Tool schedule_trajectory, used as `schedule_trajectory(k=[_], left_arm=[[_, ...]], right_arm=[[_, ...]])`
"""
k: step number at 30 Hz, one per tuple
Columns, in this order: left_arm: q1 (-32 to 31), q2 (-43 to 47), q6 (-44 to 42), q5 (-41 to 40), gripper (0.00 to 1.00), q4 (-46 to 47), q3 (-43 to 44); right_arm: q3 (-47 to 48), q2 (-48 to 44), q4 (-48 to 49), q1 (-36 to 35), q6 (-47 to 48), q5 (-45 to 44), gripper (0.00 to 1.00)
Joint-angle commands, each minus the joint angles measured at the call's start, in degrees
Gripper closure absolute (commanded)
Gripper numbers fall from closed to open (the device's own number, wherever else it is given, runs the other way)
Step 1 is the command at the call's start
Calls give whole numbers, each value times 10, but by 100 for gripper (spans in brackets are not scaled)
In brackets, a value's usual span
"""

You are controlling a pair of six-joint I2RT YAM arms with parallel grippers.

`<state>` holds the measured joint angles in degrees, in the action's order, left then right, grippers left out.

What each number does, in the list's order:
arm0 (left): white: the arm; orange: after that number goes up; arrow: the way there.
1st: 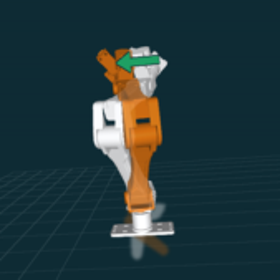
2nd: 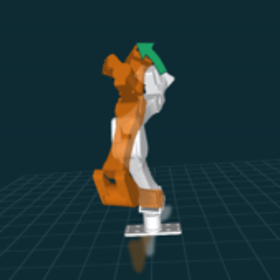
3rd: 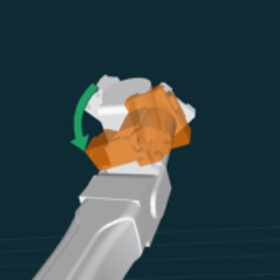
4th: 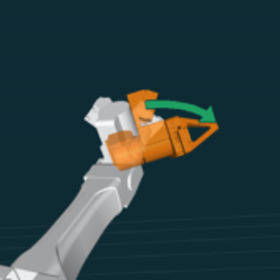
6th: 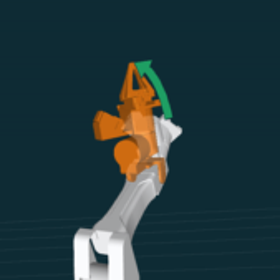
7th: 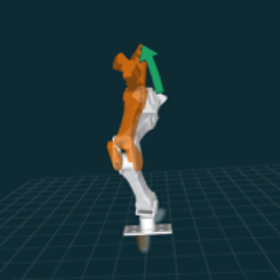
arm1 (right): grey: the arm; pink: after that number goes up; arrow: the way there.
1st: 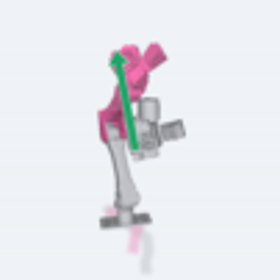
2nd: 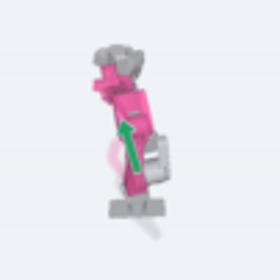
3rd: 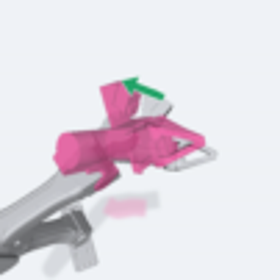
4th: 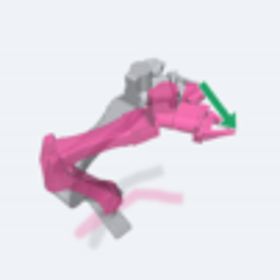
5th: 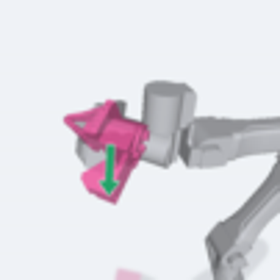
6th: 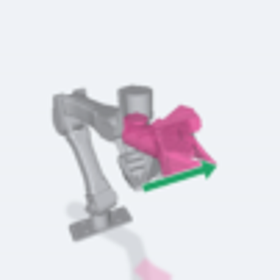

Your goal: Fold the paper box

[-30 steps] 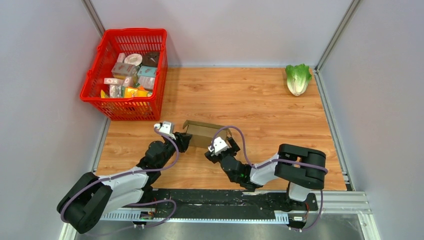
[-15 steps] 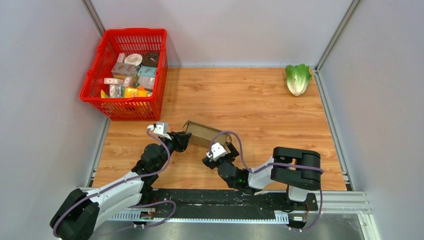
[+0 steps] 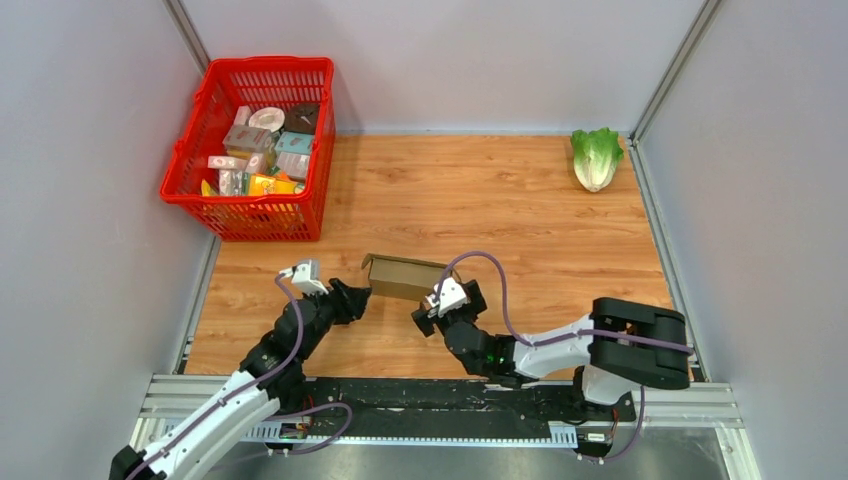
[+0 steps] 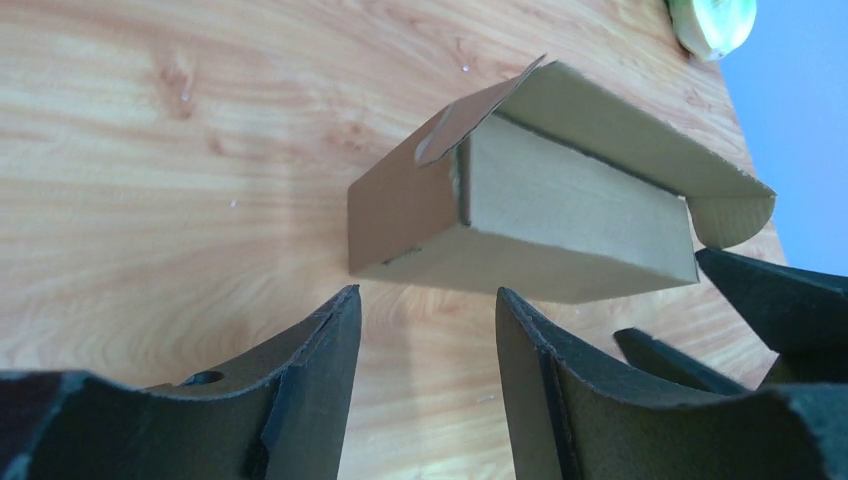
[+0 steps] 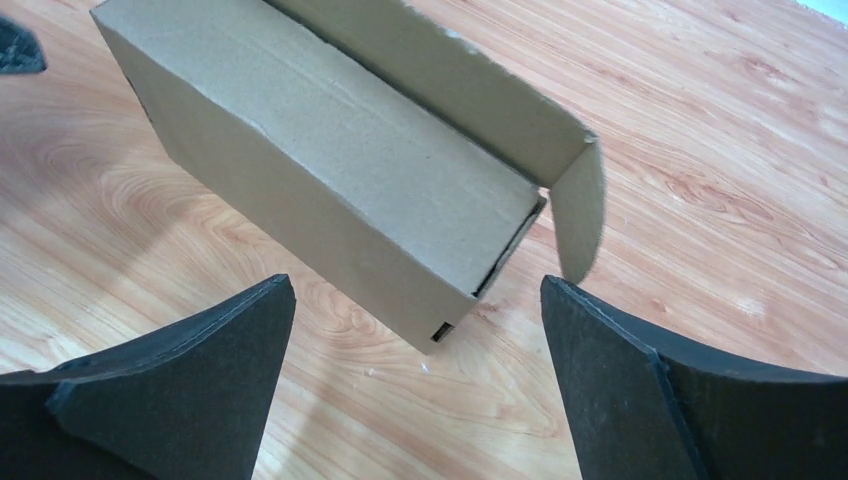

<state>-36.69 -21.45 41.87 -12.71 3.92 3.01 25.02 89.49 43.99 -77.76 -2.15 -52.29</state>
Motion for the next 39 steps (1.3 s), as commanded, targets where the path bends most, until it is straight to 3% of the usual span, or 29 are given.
schedule_trajectory(k=[1,5,9,13,16,24,39], left_arm=[[-1,92,52,-3,41,-174,-12],[-1,116,33,15,42,-283,77],[6,55,-18,37,39,-313,167],[35,-72,-105,71,37,-286,234],[65,-161,-150,103,39,-268,276],[71,-274,-211,124,42,-238,330],[75,-393,-281,119,43,-198,385]], right_arm=[[3,-79,-137,0,-107,-12,0],[53,-221,-449,23,-223,74,0],[90,-336,-591,110,-259,265,0],[107,-368,-614,254,-236,469,5],[136,-330,-609,300,-196,510,13],[217,-216,-614,330,-138,555,35],[238,-172,-596,334,-116,549,39]])
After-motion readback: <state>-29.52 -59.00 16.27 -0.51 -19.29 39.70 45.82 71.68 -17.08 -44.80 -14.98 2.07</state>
